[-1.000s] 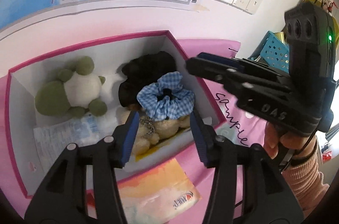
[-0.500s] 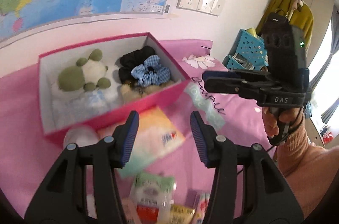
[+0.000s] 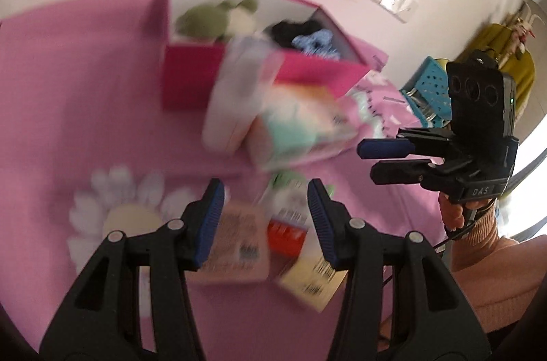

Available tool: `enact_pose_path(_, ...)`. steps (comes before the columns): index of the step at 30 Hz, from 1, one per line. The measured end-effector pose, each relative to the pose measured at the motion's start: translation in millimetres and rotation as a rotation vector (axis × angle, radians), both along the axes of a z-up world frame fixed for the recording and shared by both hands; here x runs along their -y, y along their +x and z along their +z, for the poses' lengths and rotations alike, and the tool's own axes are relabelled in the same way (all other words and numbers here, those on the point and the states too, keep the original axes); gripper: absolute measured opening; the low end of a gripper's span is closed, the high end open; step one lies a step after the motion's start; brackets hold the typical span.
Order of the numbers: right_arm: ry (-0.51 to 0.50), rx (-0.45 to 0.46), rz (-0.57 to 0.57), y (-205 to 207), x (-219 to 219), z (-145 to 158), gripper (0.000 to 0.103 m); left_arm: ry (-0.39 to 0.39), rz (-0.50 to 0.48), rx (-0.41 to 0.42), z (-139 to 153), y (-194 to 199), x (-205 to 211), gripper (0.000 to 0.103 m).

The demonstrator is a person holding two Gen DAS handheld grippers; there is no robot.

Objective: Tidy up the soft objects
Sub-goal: 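Move the right gripper down and grasp the beige squeeze pouch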

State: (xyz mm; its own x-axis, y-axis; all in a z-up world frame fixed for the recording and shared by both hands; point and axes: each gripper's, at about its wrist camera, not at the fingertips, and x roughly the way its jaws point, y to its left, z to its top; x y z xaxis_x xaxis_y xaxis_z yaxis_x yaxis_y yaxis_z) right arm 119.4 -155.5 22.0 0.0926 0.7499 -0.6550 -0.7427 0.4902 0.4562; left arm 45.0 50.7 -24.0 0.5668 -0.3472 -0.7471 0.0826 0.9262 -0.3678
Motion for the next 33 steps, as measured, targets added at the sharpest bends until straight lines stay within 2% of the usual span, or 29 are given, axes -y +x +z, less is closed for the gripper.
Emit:
enact_pose_path(3,-0.034,-0.016,0.047,-6.5,-22.3,-13.6,0.034,-0.021,0.022,-0.045,-15.7,-13.3,-7.0,0.053)
enact_pose_path(8,-0.081,-0.019,0.095,-7.4,-59.4,-30.3,0.034,-0.045,0.045,-0.067,-24.7,-31.2,-15.9,0.053)
enact_pose_path(14,-0.169,-0.018,0.123,-3.5,-103.8,-53.2,0.034,-0.149,0.015,-0.122,-42.9,-49.3,-15.0,0.053)
enact_pose_path(18,-0.226,-0.019,0.11,-2.1,-119.1,-66.3,0.039,-0.173,-0.009,-0.162,-58.6,-51.3,-6.1,0.053)
enact_pose_path(22,-0.225,-0.044,0.112,-1.5,-117.8,-71.4,0.044,-0.192,0.011,-0.143,-59.9,-46.3,-7.7,0.053)
enact_pose_path(26,-0.193,-0.081,0.162,-8.6,-116.4,-69.9,0.046,-0.17,0.063,-0.134,-59.4,-43.7,-15.7,0.043)
enact_pose_path(29,-0.183,-0.08,0.174,-14.0,-114.6,-69.2,0.043,-0.177,0.092,-0.136,-59.9,-46.9,-23.9,0.04)
enact_pose_path(33,-0.167,-0.084,0.119,-7.3,-109.2,-68.0,0.04,-0.158,0.119,-0.138,-60.5,-49.9,-28.7,0.031)
